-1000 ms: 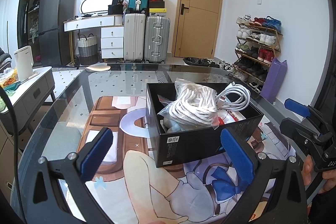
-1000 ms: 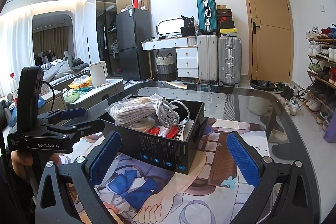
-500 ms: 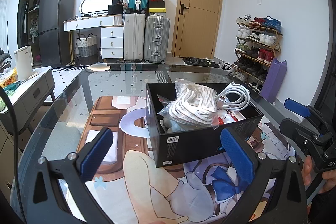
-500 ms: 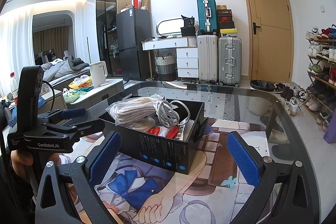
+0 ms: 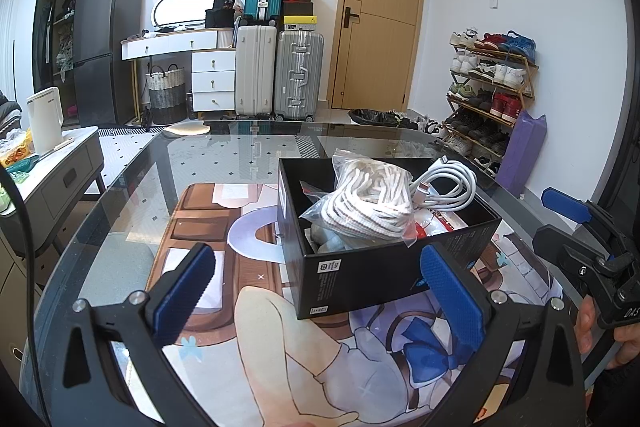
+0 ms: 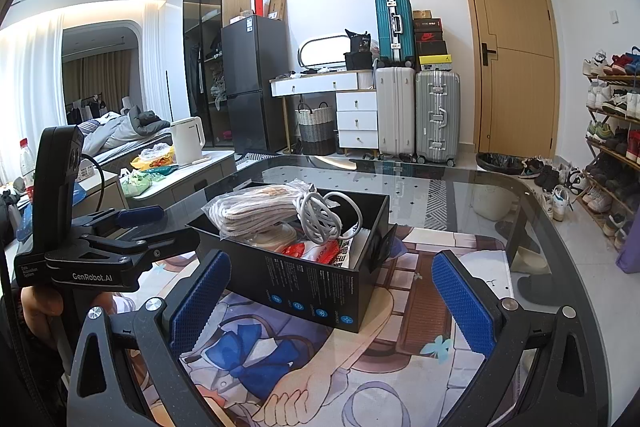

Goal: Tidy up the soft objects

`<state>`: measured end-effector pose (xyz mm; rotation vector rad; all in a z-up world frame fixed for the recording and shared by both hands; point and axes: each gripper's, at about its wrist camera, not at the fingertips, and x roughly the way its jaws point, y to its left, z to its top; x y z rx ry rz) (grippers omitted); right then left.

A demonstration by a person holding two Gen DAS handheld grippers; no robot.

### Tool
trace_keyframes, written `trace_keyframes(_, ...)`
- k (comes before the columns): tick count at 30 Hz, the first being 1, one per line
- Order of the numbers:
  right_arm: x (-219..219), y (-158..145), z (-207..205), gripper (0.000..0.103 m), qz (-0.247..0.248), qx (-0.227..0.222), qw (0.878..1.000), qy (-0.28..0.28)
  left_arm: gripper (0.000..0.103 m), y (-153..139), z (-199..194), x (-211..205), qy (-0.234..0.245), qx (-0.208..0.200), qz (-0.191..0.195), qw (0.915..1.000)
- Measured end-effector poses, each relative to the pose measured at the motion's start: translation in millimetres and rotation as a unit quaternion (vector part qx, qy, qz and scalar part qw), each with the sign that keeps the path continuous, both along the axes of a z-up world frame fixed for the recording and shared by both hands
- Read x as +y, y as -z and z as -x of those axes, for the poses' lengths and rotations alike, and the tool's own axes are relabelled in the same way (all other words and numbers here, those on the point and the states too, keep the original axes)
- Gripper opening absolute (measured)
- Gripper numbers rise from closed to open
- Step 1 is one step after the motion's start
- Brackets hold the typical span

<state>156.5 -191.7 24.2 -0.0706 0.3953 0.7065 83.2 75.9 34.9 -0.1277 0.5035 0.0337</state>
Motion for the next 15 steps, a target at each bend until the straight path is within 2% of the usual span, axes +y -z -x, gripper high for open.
trace_keyframes(15, 0.2, 0.4, 0.2, 0.102, 0.0, 0.0, 1.0, 0.0, 0.103, -1.5, 1.6, -0.3, 0.0, -0.002, 0.003, 1.0)
